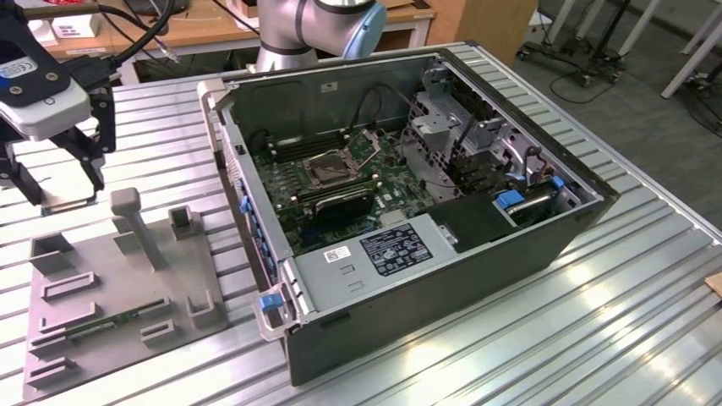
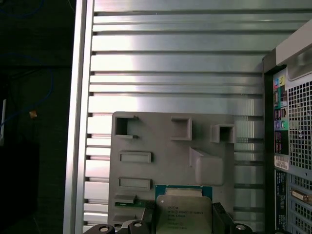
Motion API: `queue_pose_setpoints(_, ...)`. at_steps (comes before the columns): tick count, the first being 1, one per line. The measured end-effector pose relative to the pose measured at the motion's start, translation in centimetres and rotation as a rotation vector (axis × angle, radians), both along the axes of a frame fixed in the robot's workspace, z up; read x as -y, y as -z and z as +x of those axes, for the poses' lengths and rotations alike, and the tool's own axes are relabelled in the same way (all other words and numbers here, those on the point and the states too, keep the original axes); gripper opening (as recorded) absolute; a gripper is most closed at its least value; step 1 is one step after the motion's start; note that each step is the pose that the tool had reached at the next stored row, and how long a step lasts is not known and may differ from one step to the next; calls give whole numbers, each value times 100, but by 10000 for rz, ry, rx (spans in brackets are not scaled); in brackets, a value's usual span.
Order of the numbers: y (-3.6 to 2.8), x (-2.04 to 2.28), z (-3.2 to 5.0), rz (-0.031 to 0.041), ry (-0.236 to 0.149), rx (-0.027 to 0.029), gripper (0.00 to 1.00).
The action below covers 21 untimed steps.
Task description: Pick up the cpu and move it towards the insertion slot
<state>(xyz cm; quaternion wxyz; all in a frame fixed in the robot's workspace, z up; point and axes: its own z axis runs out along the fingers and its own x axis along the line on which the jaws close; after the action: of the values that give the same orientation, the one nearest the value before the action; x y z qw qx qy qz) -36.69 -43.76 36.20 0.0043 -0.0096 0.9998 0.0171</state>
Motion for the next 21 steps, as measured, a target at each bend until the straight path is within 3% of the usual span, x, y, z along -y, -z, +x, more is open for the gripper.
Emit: queue_pose_setpoints(21, -49, 0, 18, 0, -2, -2, 54)
